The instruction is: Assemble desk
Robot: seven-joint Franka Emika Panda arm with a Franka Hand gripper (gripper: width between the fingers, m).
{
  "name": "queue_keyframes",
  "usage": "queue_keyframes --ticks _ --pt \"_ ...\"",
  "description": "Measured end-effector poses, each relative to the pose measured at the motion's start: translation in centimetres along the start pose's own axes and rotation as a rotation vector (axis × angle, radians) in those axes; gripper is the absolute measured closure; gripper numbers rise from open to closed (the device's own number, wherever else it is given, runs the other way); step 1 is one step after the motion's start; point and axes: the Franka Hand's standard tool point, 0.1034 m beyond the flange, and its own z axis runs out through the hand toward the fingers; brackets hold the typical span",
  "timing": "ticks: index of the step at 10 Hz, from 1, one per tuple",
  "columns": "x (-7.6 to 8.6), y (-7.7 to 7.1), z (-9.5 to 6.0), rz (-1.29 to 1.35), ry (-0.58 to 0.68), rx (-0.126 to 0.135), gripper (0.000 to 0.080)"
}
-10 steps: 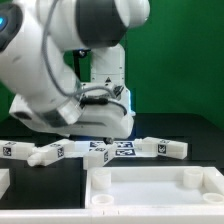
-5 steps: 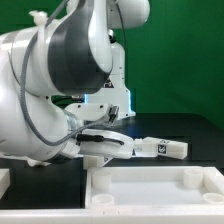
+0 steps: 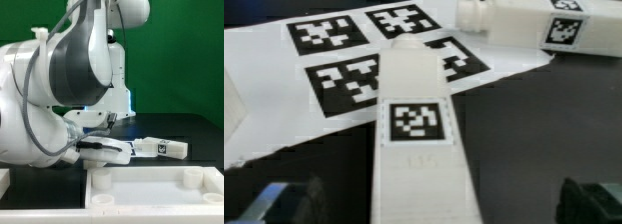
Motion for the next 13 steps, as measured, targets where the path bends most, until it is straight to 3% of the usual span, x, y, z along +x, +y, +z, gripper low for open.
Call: queue_keyframes --ticks 2,4,5,6,7,8,10,11,12,13 --pt "0.2 0.3 0.4 0.005 -0.007 -0.001 0.0150" --pt "0.2 0.2 0.4 -0.001 -0.008 -0.003 0.0387" --pt "0.2 0.1 0.5 -0.003 -0.008 -0.004 0.0387" --pt "0.2 0.1 0.4 -0.005 -0.007 -0.005 0.0516" --pt "0.2 -0.2 0.2 -0.010 0.012 -0.009 0.0515" --pt "-1.3 -1.4 -0.5 -0.019 -0.002 -0.018 0.0515" --pt "-3.8 -4.2 -3.6 -0.061 0.104 -0.020 0.0515" --pt "-5.9 -5.4 -4.9 -0.069 0.140 -0.028 0.0515" --pt "-6.0 -6.4 -6.0 -0.104 0.226 -0.049 0.0515" --pt "-5.5 -6.6 -6.0 -0.111 0.315 -0.044 0.0515"
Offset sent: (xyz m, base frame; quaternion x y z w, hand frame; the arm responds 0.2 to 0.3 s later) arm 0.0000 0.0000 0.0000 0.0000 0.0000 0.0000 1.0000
